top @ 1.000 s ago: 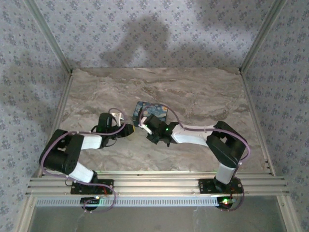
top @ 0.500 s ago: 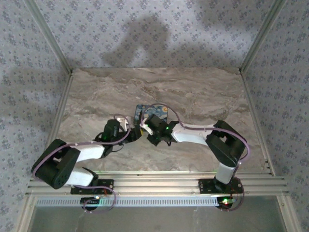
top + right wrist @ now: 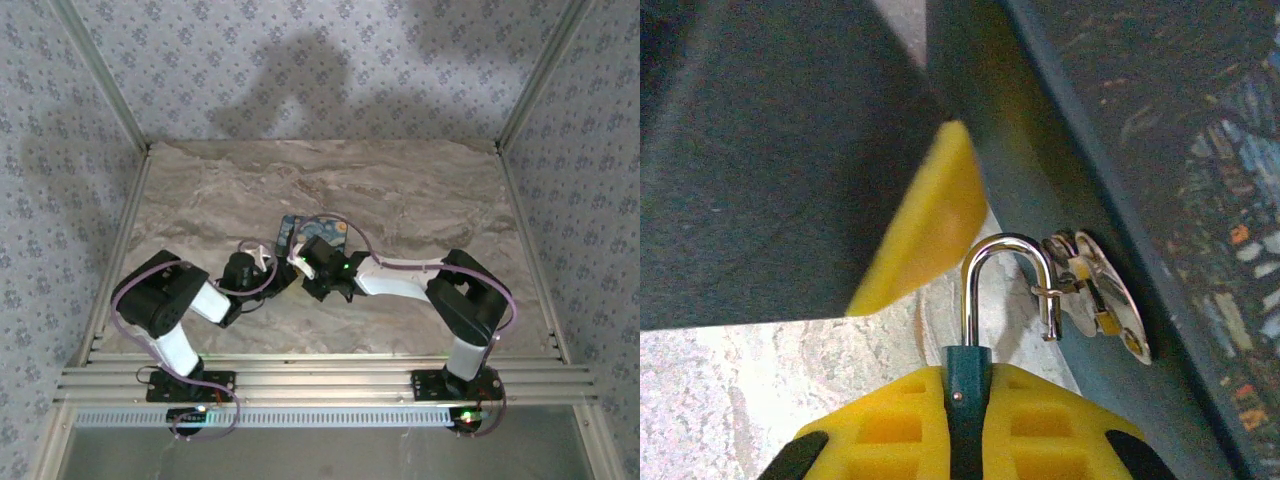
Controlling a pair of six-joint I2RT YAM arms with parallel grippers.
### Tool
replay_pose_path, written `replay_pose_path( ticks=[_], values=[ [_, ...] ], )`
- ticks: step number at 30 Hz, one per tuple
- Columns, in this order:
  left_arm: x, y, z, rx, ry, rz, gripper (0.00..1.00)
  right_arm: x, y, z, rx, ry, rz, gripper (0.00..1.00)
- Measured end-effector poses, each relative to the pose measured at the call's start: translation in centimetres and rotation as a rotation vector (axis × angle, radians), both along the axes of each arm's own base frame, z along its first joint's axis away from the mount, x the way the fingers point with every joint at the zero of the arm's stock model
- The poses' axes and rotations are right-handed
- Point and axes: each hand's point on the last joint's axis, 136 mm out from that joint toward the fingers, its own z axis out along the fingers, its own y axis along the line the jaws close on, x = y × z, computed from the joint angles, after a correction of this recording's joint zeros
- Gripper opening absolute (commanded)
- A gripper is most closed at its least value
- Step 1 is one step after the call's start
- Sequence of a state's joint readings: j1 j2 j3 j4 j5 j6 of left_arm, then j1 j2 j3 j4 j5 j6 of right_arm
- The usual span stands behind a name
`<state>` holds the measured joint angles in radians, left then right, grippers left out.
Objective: Unlock the padlock with the key
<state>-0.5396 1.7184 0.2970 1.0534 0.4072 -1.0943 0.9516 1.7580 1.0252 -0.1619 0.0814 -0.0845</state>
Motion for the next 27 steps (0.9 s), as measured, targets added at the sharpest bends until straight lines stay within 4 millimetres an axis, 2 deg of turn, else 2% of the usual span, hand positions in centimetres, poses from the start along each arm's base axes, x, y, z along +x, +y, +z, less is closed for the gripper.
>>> replay_pose_path(
  ticks=[10,16,27],
  values=[
    [0.11,0.29,0.55,-0.005,-0.006,0.008,0.25,0.21,0.18,0.00,-0.006,-0.029,0.095,0.00],
    [0.11,-0.11,0.00,-0.053,0.033,0.012,0.26,0.20,0.00,-0.41,0.009,-0.022,0.102,0.00],
    [0.52,-0.52,0.27,-0.131,0.039,0.035,0.26,0.83,-0.31,-0.42,0.028,-0.026,0.088,0.00]
  ],
)
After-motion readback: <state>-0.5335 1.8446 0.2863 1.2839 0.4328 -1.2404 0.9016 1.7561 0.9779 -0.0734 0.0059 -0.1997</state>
